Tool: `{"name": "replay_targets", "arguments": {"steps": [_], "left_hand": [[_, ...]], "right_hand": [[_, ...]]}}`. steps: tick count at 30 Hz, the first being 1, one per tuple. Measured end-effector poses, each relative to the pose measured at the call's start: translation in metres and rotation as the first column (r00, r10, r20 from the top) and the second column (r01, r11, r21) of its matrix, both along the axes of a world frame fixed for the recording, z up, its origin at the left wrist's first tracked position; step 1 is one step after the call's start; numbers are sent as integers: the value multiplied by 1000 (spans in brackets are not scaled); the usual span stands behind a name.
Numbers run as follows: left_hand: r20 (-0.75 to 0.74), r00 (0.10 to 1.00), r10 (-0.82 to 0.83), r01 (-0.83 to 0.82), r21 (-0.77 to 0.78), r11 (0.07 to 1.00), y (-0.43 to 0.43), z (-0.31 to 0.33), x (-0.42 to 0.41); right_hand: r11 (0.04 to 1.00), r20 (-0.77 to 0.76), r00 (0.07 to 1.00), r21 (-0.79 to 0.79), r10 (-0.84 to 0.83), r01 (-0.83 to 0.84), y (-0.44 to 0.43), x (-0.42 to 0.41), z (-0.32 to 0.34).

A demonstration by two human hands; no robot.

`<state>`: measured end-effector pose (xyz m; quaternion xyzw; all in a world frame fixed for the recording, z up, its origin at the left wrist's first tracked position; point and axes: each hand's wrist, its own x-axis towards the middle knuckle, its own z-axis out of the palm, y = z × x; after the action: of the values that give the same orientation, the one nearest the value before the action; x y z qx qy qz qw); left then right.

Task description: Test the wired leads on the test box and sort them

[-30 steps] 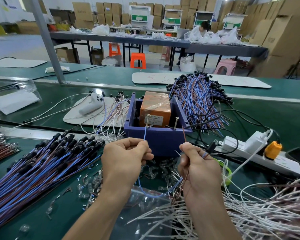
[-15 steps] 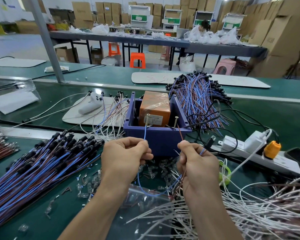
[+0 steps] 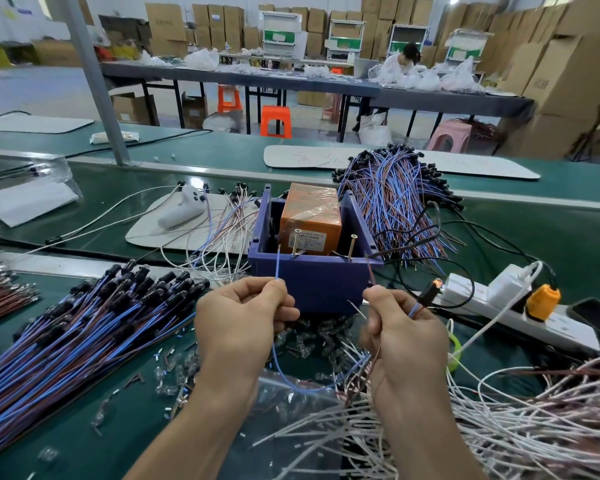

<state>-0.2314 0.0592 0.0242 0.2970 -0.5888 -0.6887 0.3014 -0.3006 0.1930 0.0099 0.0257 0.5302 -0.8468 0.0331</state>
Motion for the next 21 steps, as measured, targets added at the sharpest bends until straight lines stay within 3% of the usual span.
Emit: {"name": "replay_targets", "arguments": {"steps": [3, 7, 9, 14, 17, 19, 21], "left_hand": [[-53, 997, -48, 49, 17, 999, 7, 2, 8], [-56, 962, -266, 271, 108, 956, 16, 7, 12], [-44, 930, -365, 367, 150, 918, 15, 9, 15], [-75, 900, -429, 434, 237, 869, 5, 8, 22], [-112, 844, -524, 533, 281, 798, -3, 12, 27], [-81, 810, -581, 581, 250, 775, -12, 17, 31], [-1, 863, -506, 493, 226, 840, -23, 21, 33]], "right_hand": [[989, -42, 991, 75, 128, -125, 0, 9, 1], [942, -76, 953, 192, 294, -276, -5, 19, -1], [924, -87, 938, 226, 336, -310, -5, 20, -3], [860, -152, 892, 375, 425, -345, -2, 23, -4], [781, -137, 838, 466, 528, -416, -1, 26, 6], [798, -97, 854, 421, 512, -431, 4, 24, 12], [875, -44, 896, 243, 442, -419, 16, 19, 21]]}}
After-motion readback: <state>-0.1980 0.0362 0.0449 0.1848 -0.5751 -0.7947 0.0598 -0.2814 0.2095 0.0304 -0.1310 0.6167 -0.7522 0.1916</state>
